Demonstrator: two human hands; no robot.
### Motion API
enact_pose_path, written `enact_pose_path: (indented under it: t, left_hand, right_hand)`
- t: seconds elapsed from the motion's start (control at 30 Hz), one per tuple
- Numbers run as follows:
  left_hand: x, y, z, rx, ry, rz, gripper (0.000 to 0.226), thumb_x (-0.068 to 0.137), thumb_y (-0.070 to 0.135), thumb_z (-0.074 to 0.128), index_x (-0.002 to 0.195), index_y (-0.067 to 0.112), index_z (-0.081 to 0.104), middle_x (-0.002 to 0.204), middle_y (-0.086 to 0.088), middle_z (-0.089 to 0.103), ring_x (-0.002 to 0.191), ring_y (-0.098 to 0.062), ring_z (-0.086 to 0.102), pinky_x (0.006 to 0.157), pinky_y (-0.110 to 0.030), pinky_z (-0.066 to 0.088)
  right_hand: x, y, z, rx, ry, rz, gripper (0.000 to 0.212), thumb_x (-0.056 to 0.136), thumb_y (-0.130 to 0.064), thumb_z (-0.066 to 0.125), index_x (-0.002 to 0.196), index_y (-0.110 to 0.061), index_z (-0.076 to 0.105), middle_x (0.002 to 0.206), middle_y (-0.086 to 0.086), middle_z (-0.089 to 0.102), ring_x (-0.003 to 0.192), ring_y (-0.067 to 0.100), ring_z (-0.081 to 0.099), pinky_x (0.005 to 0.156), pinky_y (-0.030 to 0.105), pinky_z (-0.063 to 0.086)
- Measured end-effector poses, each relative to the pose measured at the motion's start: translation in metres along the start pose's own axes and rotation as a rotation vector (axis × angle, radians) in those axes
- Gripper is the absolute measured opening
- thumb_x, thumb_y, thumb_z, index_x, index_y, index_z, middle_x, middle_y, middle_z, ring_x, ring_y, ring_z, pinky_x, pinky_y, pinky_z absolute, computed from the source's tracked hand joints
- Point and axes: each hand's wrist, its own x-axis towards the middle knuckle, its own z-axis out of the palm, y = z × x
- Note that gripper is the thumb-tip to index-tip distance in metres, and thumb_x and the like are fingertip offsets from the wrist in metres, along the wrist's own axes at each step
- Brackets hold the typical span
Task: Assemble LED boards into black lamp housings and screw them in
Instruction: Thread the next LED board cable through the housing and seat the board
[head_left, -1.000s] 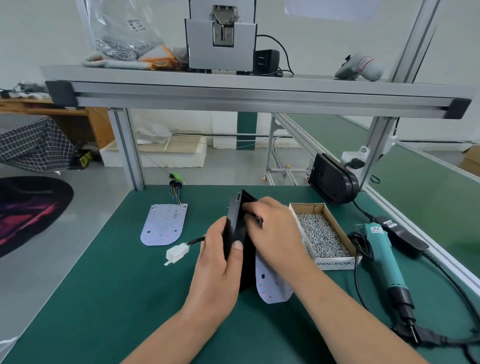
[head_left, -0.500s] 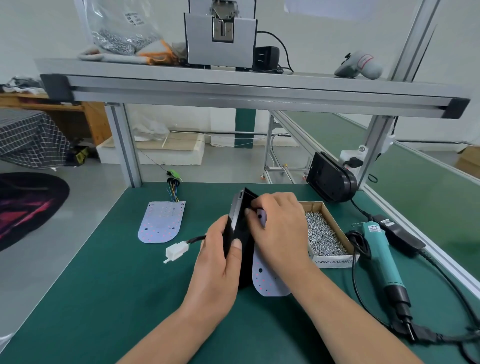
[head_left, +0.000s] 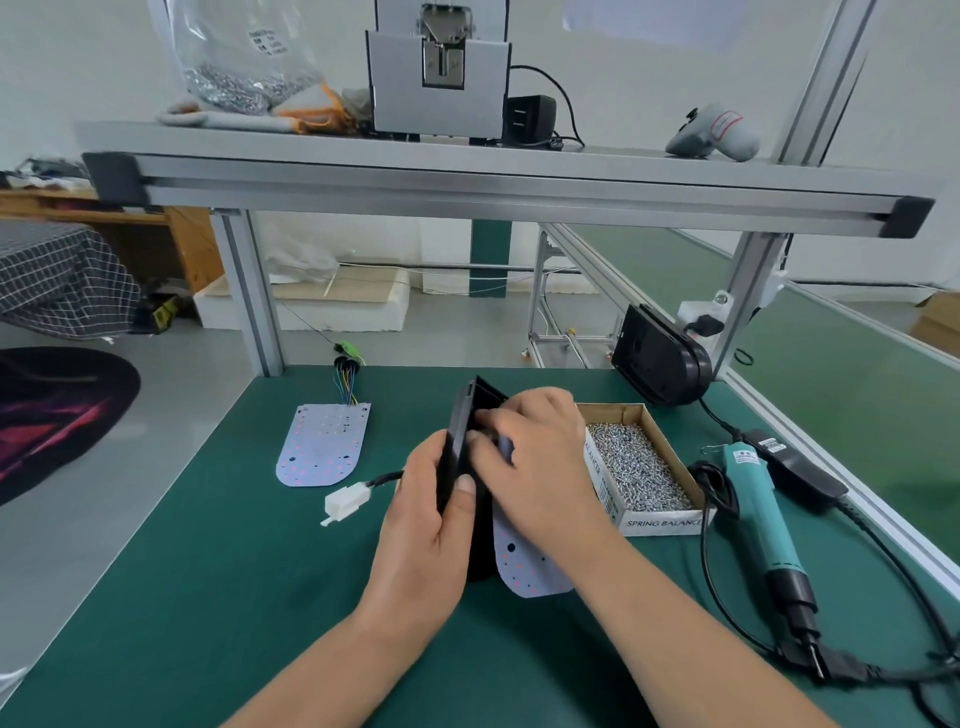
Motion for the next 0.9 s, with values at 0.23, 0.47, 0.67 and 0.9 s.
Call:
enact_pose_path:
  t: [0.23,0.47,0.67,0.9]
  left_hand:
    - [0.0,-0.004,0.001,-0.034,0.037,-0.047,0.041,0.103,0.033,0.049,0.14,0.051,0.047,0.133,0.027,0.062,0.128,-0.003,0.057,0.093,-0.005,0.041]
    - [-0.001,-0.003,0.004,-0.086,0.036,-0.095,0.038,0.103,0.036,0.047,0.136,0.055,0.047,0.13,0.03,0.064,0.124,0.001,0.059,0.091,-0.005,0.043]
    - [-0.003,-0.003,0.003,-0.094,0.04,-0.105,0.041,0.103,0.034,0.047,0.143,0.038,0.05,0.128,0.031,0.064,0.121,0.002,0.06,0.089,-0.004,0.043]
    - [-0.002,0.0,0.005,-0.137,0.037,-0.137,0.036,0.106,0.025,0.051,0.14,0.036,0.054,0.126,0.028,0.067,0.122,0.001,0.061,0.093,-0.009,0.045]
  right_hand:
    - [0.003,0.009,-0.004,-0.06,-0.227,-0.018,0.036,0.095,-0.038,0.059,0.13,-0.03,0.067,0.114,-0.008,0.049,0.114,0.02,0.039,0.107,0.045,0.034]
    - [-0.004,0.013,-0.002,0.034,-0.059,-0.026,0.027,0.091,-0.032,0.071,0.115,-0.02,0.072,0.109,-0.004,0.056,0.109,0.023,0.048,0.097,0.046,0.044]
    - [-0.005,0.015,0.001,-0.017,0.004,-0.07,0.019,0.093,-0.031,0.072,0.107,-0.018,0.072,0.107,-0.006,0.049,0.105,0.02,0.044,0.091,0.039,0.044]
    - [-0.003,0.014,0.008,-0.124,-0.091,-0.072,0.016,0.095,-0.033,0.058,0.089,-0.025,0.071,0.101,-0.006,0.042,0.1,0.022,0.038,0.088,0.043,0.039]
